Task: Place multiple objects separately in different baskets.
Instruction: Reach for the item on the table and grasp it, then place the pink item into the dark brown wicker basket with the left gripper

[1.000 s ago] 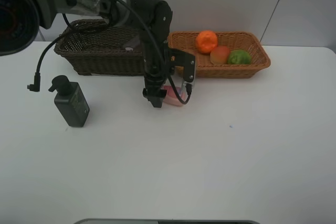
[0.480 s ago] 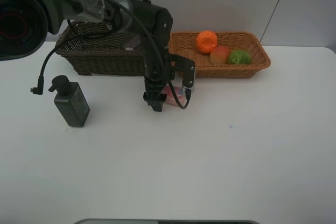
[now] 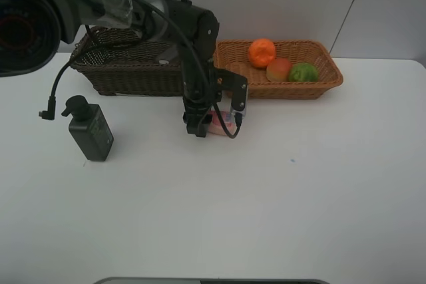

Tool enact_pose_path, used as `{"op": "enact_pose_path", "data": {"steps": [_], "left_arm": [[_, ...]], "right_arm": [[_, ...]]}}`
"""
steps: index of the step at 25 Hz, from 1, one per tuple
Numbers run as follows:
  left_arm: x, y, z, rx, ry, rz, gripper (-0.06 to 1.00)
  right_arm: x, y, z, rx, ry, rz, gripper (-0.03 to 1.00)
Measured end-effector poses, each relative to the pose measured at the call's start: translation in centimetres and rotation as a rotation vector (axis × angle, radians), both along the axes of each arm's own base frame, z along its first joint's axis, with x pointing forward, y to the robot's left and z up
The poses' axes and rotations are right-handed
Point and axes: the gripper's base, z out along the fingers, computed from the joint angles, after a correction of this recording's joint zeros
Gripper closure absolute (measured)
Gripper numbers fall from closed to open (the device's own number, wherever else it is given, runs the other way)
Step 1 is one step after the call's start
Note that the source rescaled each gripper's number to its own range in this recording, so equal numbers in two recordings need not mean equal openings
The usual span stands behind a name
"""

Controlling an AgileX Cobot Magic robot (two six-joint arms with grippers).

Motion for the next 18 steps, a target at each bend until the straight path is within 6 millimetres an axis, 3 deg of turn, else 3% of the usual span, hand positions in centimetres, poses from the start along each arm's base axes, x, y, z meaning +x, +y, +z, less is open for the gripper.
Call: {"op": "enact_pose_path", "data": {"steps": [18], "left_arm": [[-0.01,-0.02,0.00,-0.002,0.001,0.001,0.57]], "right_arm": [[0.00,0.00,0.00,0.000,0.000,0.000,0.09]]}}
